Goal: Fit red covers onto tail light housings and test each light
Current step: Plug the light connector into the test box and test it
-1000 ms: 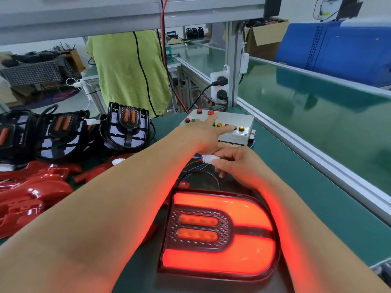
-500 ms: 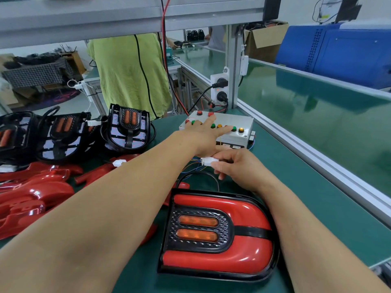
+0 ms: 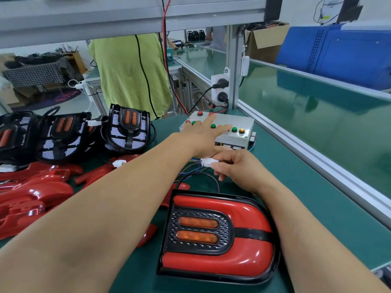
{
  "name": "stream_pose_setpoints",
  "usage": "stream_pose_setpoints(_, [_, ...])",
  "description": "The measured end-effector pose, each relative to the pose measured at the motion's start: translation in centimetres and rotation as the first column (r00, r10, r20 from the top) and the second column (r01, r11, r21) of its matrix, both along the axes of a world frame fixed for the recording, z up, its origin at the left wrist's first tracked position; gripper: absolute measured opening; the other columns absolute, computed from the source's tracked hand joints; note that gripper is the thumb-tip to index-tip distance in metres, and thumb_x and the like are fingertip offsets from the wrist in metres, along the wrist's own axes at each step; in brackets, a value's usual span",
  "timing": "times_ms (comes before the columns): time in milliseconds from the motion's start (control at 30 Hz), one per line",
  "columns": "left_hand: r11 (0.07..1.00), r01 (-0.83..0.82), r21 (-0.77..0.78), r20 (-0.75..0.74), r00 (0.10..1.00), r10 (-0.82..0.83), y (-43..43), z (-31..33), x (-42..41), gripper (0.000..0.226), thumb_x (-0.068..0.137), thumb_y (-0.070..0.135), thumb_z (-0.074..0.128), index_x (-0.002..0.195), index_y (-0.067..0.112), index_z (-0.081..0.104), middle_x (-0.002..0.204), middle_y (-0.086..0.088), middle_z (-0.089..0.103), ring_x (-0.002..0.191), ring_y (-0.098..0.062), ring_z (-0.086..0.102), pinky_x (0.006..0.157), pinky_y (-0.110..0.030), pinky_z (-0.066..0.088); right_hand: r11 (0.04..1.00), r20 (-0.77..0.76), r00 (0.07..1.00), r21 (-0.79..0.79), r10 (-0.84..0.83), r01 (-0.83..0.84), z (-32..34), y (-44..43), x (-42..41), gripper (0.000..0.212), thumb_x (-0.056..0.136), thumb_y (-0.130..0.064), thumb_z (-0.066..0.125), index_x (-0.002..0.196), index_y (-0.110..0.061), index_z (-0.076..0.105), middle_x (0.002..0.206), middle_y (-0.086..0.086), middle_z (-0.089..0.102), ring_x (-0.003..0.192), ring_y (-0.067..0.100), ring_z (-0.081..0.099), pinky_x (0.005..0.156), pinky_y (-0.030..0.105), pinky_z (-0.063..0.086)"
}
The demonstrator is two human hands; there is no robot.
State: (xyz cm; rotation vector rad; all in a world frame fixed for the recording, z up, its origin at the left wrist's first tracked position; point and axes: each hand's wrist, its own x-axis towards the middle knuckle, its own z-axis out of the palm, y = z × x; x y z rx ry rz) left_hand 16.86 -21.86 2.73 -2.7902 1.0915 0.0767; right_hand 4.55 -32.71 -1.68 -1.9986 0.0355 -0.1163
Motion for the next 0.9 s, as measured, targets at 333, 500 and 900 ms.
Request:
stream_pose_setpoints(333, [0.995, 0.013, -0.097, -0.065, 0.998, -0.020, 0.28, -0.63, 0.31, 0.073, 0.092, 0.059, 0.052, 0.150, 0.055, 0.009, 0.166, -0.001, -0.005, 0.151, -0.032, 0.008, 0.119, -0.055, 0.018, 0.998, -0.034, 0.999, -0.063, 0.011, -0.013, -0.22, 0.06, 0.21, 0.020, 0.093, -0.027, 0.068, 0.073, -0.028, 0.072, 0.065, -0.005, 0.071, 0.058, 0.004, 0.063, 0.071, 0.026, 0.050])
stream_pose_setpoints(500, [0.993, 0.006, -0.118, -0.094, 0.995, -0.018, 0.36, -0.76, 0.38, 0.075, 0.091, 0.060, 0.054, 0.150, 0.056, 0.008, 0.165, 0.001, -0.010, 0.152, -0.031, 0.004, 0.120, -0.056, 0.017, 0.998, -0.024, 0.999, -0.053, 0.021, -0.022, -0.24, 0.09, 0.22, 0.022, 0.093, -0.025, 0.068, 0.071, -0.030, 0.071, 0.067, -0.007, 0.071, 0.058, 0.004, 0.065, 0.070, 0.026, 0.050])
stream_pose_setpoints(900, [0.978, -0.079, -0.193, -0.151, 0.987, 0.050, 0.80, -0.51, 0.52, 0.076, 0.091, 0.075, 0.028, 0.154, 0.044, 0.000, 0.164, 0.011, -0.013, 0.152, -0.019, 0.003, 0.120, -0.056, 0.010, 0.999, 0.026, 1.000, 0.039, 0.012, -0.013, -0.23, -0.06, 0.14, 0.005, 0.094, -0.020, 0.065, 0.094, -0.020, 0.071, 0.069, -0.008, 0.069, 0.059, 0.003, 0.064, 0.055, 0.009, 0.043])
